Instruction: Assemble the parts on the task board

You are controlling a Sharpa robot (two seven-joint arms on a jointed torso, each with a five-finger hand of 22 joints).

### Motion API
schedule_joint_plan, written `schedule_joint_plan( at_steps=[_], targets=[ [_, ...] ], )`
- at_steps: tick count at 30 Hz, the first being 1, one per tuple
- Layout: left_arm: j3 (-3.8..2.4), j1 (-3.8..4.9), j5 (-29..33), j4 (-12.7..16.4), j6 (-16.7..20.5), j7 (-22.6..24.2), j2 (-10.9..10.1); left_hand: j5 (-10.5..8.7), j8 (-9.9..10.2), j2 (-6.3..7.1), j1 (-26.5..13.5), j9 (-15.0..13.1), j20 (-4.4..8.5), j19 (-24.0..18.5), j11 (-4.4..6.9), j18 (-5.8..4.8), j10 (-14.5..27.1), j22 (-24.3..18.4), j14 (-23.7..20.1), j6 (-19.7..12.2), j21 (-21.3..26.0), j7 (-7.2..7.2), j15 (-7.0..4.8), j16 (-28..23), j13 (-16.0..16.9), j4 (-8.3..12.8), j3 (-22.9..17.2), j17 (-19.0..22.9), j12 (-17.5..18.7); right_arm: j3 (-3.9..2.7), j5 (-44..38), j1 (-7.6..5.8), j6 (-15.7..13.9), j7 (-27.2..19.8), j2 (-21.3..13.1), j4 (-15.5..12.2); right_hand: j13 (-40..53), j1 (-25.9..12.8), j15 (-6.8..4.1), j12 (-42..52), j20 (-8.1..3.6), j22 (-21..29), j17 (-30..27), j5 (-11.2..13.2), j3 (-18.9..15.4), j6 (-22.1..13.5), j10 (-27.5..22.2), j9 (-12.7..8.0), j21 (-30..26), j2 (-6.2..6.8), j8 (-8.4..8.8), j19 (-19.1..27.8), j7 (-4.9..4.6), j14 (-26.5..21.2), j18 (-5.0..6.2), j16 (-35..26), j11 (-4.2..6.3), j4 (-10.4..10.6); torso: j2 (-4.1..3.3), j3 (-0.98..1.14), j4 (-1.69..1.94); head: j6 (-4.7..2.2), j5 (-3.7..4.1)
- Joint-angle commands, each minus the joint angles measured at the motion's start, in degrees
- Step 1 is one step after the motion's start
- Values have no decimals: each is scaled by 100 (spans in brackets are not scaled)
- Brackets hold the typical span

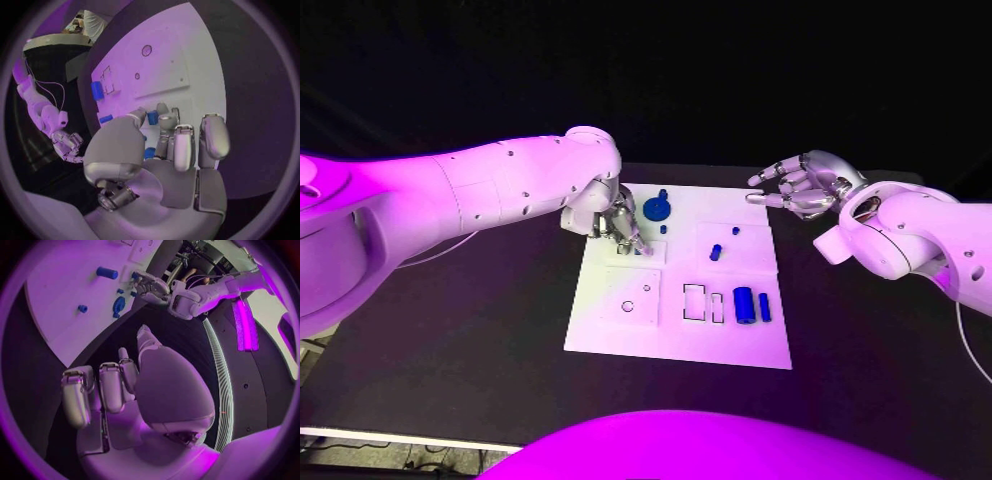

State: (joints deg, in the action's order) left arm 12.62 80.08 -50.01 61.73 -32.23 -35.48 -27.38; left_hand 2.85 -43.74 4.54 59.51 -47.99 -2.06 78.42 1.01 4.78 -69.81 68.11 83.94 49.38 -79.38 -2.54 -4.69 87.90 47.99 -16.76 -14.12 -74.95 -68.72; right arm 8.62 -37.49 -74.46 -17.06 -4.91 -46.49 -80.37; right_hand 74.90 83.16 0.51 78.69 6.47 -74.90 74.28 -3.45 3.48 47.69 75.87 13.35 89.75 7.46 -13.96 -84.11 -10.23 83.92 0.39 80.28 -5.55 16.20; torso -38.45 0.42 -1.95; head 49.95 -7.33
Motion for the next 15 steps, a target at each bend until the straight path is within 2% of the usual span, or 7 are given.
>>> schedule_joint_plan(
  at_steps=[1, 4, 8, 9, 10, 13, 15],
  targets=[
    [-24, -16, -123, 74, 112, -35, -43, -11, 5, -7, -51, -10, -5, -11, 14, -29, 12, 6, 491, 10, 25, -15, 38, -31, 8, -6, 46, -1150, -23, 0, -42, 1, 36, -55, 8, 8, 231, 43, 40, -19, 32, -1510, -5, 4, -26, -40, -41, 8, 25, -36, -17, -589, 7, 15, -39, -17, 14, -2, 4, 3, -1, -19, -3],
    [-124, -1, -103, 156, 149, -32, -105, -12, 1, -7, -129, -18, -2, -13, 18, -28, 13, 0, 489, 10, 30, -11, 34, -37, 0, -4, 151, -1142, -23, 0, -42, 2, 39, -57, 14, 19, 231, 43, 40, -19, 32, -1510, -5, 4, -26, -40, -41, 8, 25, -36, -17, -589, 7, 15, -39, -17, 14, -2, 3, 5, -3, -32, -12],
    [-334, 9, -36, 291, 154, -27, -206, -11, 12, 12, -121, -19, -2, -61, 14, -10, 71, -86, 469, -15, 76, -15, 35, -79, -93, 5, 197, -1081, 29, 1, -42, 3, 42, -61, 17, 36, 231, 43, 40, -19, 32, -1510, -5, 4, -26, -40, -41, 8, 25, -36, -17, -589, 7, 15, -39, -17, 14, -2, 6, 10, -5, -52, -11],
    [-405, 14, 6, 347, 161, -23, -251, -10, 32, 6, -75, -18, -6, -129, 3, 12, 148, -201, 445, -58, 141, -28, 43, -123, -196, 9, 226, -1019, 92, 1, -42, 4, 42, -63, 16, 41, 231, 43, 40, -19, 32, -1510, -5, 4, -26, -40, -41, 8, 25, -36, -17, -589, 7, 15, -39, -17, 14, -2, 6, 10, -5, -54, -12],
    [-517, 33, 94, 437, 192, -14, -332, -11, 76, -15, -40, -8, -19, -225, -23, 40, 266, -358, 396, -133, 234, -59, 63, -214, -337, 5, 275, -894, 183, 1, -42, 4, 42, -64, 13, 48, 231, 43, 40, -19, 32, -1510, -5, 4, -26, -40, -41, 8, 25, -36, -17, -589, 7, 15, -39, -17, 14, -2, 1, 9, -4, -75, -9],
    [-699, 91, 203, 559, 303, 8, -479, -9, 333, -98, 189, 118, -104, -470, -149, 112, 739, -766, 264, -439, 502, -206, 166, -443, -880, 13, 396, -597, 538, 2, -42, 6, 38, -67, 6, 60, 231, 43, 40, -19, 32, -1510, -5, 4, -26, -40, -41, 8, 25, -36, -17, -589, 7, 15, -39, -17, 14, -2, 6, 12, -1, -92, -6],
    [-781, 162, 207, 606, 453, 28, -576, -11, 519, -155, 355, 243, -178, -720, -233, 193, 1150, -1207, 141, -581, 786, -301, 237, -648, -1387, 8, 463, -336, 893, 3, -41, 6, 32, -70, 0, 66, 231, 43, 40, -19, 32, -1510, -5, 4, -26, -40, -41, 8, 25, -36, -17, -589, 7, 15, -39, -17, 14, -2, 9, 15, 0, -105, -12]
  ],
)
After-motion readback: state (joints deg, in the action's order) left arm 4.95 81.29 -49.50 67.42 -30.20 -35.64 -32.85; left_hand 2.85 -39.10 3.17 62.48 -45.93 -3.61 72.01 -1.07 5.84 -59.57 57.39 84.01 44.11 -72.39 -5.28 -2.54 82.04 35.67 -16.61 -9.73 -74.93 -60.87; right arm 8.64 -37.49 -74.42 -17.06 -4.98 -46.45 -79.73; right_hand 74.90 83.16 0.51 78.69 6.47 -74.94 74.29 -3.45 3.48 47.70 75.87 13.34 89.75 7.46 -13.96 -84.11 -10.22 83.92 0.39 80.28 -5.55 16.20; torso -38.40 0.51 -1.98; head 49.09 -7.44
